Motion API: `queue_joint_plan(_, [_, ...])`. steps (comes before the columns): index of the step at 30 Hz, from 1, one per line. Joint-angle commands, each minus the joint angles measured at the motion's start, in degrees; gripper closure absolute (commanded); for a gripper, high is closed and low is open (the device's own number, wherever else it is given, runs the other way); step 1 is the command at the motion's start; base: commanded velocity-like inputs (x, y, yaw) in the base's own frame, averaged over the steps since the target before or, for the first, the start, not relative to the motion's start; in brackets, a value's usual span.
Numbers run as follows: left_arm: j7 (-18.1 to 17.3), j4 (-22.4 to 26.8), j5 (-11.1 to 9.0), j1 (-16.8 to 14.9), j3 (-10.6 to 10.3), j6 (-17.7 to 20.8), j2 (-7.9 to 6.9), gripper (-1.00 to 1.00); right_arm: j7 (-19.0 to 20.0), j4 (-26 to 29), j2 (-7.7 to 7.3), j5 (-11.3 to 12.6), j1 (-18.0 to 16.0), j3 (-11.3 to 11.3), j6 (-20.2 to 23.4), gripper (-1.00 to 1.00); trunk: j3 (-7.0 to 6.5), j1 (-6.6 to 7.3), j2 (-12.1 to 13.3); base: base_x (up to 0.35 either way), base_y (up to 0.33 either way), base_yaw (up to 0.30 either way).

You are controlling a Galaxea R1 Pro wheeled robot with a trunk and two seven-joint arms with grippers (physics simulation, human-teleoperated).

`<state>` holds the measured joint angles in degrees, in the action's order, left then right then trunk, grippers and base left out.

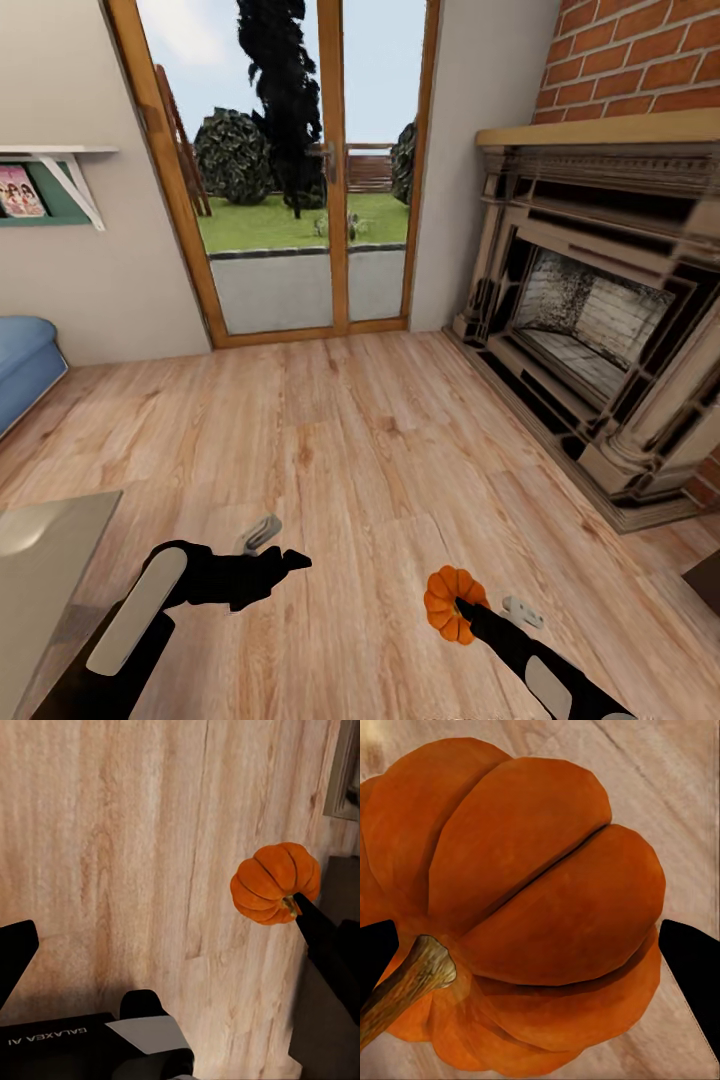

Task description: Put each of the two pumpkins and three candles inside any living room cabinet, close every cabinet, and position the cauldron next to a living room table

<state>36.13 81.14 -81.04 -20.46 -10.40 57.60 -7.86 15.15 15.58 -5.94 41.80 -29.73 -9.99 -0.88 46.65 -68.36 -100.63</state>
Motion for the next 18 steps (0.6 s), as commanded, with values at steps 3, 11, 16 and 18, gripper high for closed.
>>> queue_joint_plan(3, [0.6, 0.07, -0.59, -0.02, 0.01, -0.03, -0.05, -1.0, 0.14, -0.02, -0.04, 0.65, -0.06, -0.38, -0.09, 1.0, -0.06, 0.01, -0.02, 0.0, 0.0, -0.265])
queue_joint_plan(11, [0.61, 0.07, -0.52, -0.02, 0.03, -0.04, -0.05, -1.0, 0.15, -0.02, -0.04, 0.66, -0.06, -0.38, -0.09, 1.0, -0.38, 0.23, 0.38, 0.0, 0.0, -0.126])
queue_joint_plan(16, [0.61, 0.07, -0.52, -0.02, 0.03, -0.04, -0.05, -1.0, 0.15, -0.02, -0.04, 0.65, -0.06, -0.38, -0.13, 1.0, -1.28, 1.32, 2.38, 0.0, 0.0, -0.004])
queue_joint_plan(18, [0.61, 0.06, -0.52, -0.02, 0.03, -0.04, -0.05, -1.0, 0.15, -0.02, -0.04, 0.65, -0.06, -0.38, -0.23, 1.0, -1.64, 1.76, 3.19, 0.0, 0.0, 0.0])
